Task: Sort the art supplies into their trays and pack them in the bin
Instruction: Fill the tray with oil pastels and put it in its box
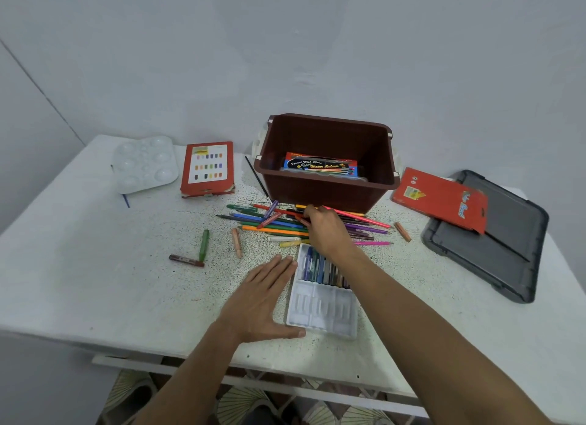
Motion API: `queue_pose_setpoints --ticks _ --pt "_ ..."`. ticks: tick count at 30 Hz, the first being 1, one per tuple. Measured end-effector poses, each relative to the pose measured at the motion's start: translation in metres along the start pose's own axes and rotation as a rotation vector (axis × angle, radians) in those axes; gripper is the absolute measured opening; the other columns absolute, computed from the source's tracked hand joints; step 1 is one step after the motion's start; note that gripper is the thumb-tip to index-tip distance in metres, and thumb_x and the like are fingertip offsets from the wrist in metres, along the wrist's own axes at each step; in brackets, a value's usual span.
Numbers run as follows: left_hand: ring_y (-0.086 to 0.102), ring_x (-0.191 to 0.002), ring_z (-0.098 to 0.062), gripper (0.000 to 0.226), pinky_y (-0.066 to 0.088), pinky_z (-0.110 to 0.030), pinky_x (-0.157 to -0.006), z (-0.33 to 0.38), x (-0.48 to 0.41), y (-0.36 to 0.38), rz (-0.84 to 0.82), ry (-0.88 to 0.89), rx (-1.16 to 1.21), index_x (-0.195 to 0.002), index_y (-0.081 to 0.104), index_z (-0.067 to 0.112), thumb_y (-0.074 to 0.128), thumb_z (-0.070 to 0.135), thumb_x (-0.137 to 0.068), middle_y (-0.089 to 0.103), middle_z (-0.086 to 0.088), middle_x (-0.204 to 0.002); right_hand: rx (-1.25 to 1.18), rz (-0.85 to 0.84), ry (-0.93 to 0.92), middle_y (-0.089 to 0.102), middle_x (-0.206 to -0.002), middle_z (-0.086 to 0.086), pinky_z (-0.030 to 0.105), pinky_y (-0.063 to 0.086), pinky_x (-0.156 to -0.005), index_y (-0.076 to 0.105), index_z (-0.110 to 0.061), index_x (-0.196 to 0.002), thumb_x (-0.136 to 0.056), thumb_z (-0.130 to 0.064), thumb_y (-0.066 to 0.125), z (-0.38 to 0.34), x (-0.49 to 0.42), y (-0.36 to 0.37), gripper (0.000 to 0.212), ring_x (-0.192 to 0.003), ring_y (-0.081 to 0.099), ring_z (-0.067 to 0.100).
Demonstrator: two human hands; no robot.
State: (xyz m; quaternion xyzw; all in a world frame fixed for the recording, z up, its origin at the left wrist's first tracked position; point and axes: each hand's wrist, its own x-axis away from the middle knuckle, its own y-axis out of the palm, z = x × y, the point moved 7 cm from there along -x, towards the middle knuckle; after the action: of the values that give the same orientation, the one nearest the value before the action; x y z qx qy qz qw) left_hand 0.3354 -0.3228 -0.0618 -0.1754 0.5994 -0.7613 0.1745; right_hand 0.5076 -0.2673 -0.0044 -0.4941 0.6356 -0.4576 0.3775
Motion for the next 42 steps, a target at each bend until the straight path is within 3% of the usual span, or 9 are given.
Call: queue_pose_setpoints --ticks 6,11,13,17,22,25,28,36,42 --pt "-0.024 -0.147 -0.008 0.120 -0.010 -0.035 -0.121 0.000 0.000 -0.001 -0.003 -0.002 0.005 -0.154 -0.015 0.022 0.032 0.096 -0.072 -0.019 0.006 -0.162 -0.267 0.032 0.173 0.063 -0.106 0.016 0.040 0.055 -0.077 0.059 -0.007 -0.124 -0.098 -0.011 0.055 0.015 0.002 -0.005 0.027 -0.092 0.064 0.032" --pt "-0.020 -0.149 -0.009 0.121 -0.005 -0.037 -0.121 -0.001 -0.001 0.001 0.006 -0.004 0.024 -0.156 -0.008 0.021 0.034 0.096 -0.072 -0.012 0.006 -0.164 -0.766 -0.082 0.318 0.059 -0.090 0.000 0.017 0.044 -0.052 0.042 -0.024 -0.142 -0.099 -0.001 0.050 0.015 0.031 -0.008 0.050 -0.071 0.056 0.009" --pt "-0.019 -0.149 -0.009 0.121 -0.004 -0.038 -0.121 -0.001 -0.001 0.001 0.001 -0.007 0.027 -0.157 -0.008 0.021 0.034 0.096 -0.071 -0.012 0.006 -0.164 -0.813 -0.106 0.324 0.060 -0.092 0.003 0.019 0.041 -0.050 0.043 -0.025 -0.142 -0.099 -0.001 0.049 0.014 0.042 -0.007 0.049 -0.066 0.054 0.010" --pt "-0.020 -0.148 -0.008 0.122 -0.005 -0.037 -0.121 -0.001 -0.001 0.001 0.000 -0.009 0.026 -0.157 -0.007 0.021 0.033 0.097 -0.071 -0.013 0.006 -0.164 -0.785 -0.153 0.309 0.068 -0.086 0.015 0.032 0.042 -0.053 0.046 -0.025 -0.134 -0.099 -0.004 0.052 0.011 0.055 0.005 0.042 -0.068 0.057 0.023" --pt "-0.021 -0.148 -0.008 0.122 -0.008 -0.035 -0.121 0.000 0.000 0.000 0.000 -0.012 0.016 -0.157 -0.007 0.020 0.033 0.096 -0.071 -0.015 0.007 -0.163 -0.678 -0.145 0.265 0.057 -0.063 -0.003 0.015 0.034 -0.039 0.047 -0.020 -0.121 -0.097 -0.005 0.055 0.003 0.069 0.009 0.030 -0.046 0.049 0.005" --pt "-0.018 -0.149 -0.009 0.121 -0.007 -0.035 -0.120 0.000 0.000 0.000 0.017 -0.010 0.022 -0.157 -0.004 0.019 0.034 0.096 -0.072 -0.010 0.005 -0.164 -0.546 -0.096 0.224 0.057 -0.068 -0.006 0.010 0.035 -0.043 0.055 -0.015 -0.110 -0.095 -0.011 0.061 0.000 0.073 0.009 0.016 -0.057 0.054 0.006" --pt "-0.017 -0.149 -0.008 0.120 -0.006 -0.035 -0.121 0.001 0.000 -0.001 0.018 -0.006 0.023 -0.157 -0.004 0.020 0.034 0.096 -0.072 -0.009 0.006 -0.164 -0.427 -0.066 0.176 0.061 -0.077 -0.002 0.020 0.039 -0.056 0.062 -0.012 -0.100 -0.094 -0.014 0.065 -0.001 0.075 0.010 0.008 -0.072 0.059 0.015" --pt "-0.017 -0.149 -0.008 0.121 -0.005 -0.036 -0.121 0.000 0.000 -0.001 0.016 -0.010 0.017 -0.157 -0.004 0.018 0.033 0.096 -0.072 -0.010 0.005 -0.164 -0.303 -0.017 0.051 0.055 -0.085 -0.005 0.018 0.029 -0.056 0.064 -0.015 -0.102 -0.092 -0.021 0.067 -0.006 0.074 0.011 0.012 -0.077 0.050 0.012" --pt "-0.018 -0.149 -0.009 0.121 -0.006 -0.036 -0.121 0.000 0.001 0.000 0.009 -0.010 0.004 -0.157 -0.004 0.018 0.032 0.096 -0.072 -0.011 0.005 -0.164 -0.227 -0.030 0.014 0.062 -0.097 0.002 0.028 0.040 -0.070 0.065 -0.015 -0.097 -0.093 -0.023 0.065 -0.008 0.074 0.016 0.009 -0.084 0.054 0.017"
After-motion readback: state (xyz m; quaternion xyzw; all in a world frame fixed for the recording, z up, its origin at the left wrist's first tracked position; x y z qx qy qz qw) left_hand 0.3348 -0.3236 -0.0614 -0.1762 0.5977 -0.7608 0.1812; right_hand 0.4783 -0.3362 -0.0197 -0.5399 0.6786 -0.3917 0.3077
